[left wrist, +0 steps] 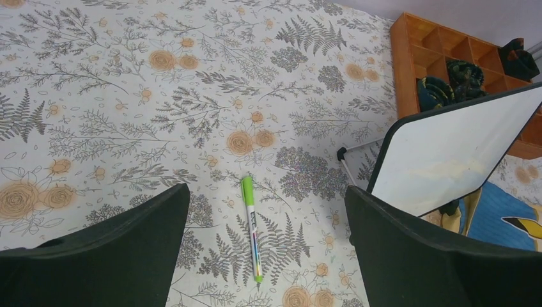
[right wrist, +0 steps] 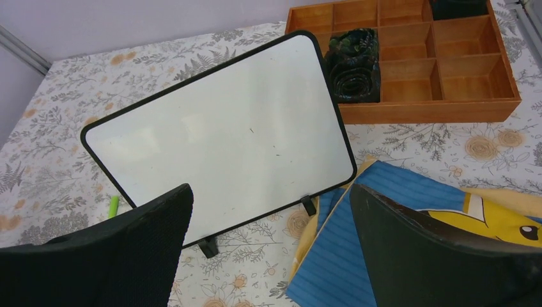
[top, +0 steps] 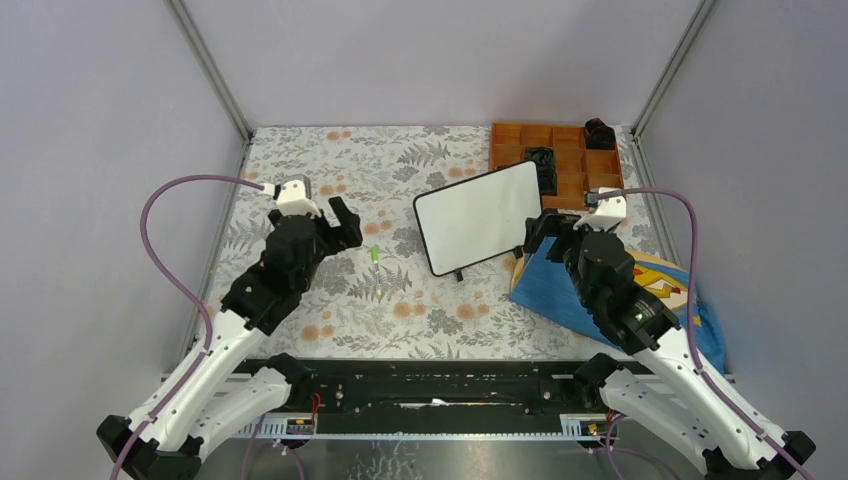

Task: Write a sentence on the whiteboard
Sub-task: Move the whiteboard to the center of the board.

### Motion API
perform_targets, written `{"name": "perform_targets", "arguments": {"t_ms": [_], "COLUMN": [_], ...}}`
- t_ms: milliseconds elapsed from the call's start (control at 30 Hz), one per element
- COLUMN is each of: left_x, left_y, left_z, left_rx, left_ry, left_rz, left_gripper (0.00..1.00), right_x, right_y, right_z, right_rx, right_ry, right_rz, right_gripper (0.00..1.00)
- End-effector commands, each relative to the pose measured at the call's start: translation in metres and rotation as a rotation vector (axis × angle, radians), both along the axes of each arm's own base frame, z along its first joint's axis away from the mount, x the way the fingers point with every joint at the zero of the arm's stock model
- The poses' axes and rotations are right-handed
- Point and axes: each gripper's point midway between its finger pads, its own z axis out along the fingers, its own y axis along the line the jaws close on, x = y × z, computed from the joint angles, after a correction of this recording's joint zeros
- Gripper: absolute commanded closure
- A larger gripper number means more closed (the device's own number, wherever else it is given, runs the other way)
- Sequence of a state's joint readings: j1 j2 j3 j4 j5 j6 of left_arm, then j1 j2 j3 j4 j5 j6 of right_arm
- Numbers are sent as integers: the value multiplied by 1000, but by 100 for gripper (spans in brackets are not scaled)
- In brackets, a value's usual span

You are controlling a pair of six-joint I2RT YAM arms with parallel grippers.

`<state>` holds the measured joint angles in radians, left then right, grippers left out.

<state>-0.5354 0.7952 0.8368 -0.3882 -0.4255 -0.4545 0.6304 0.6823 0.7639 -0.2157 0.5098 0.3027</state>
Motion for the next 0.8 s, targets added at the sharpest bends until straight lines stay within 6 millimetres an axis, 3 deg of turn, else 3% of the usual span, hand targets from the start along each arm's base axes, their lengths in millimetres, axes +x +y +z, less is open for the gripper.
{"name": "perform_targets", "arguments": {"t_ms": [0, 133, 300, 533, 767], "left_x": [4, 6, 11, 24, 41], "left_y": [4, 8, 16, -1, -21], "left_z": [18, 12, -19, -46, -97], "left_rx": [-32, -29, 3, 83, 115], "left_ry": [-79, -73, -50, 148, 394], "left_rz": [27, 54, 108, 76, 77], "left_gripper": [1, 1, 4, 1, 1], "right_x": [-2, -5, -7, -8, -14], "right_y": [8, 11, 9, 10, 20], "right_z": [17, 16, 13, -4, -20], "right_rx": [23, 6, -18, -27, -16], "right_ry": [-64, -66, -55, -3, 56], "right_rz": [56, 89, 94, 92, 151], "right_gripper": [0, 0, 0, 1, 2]}}
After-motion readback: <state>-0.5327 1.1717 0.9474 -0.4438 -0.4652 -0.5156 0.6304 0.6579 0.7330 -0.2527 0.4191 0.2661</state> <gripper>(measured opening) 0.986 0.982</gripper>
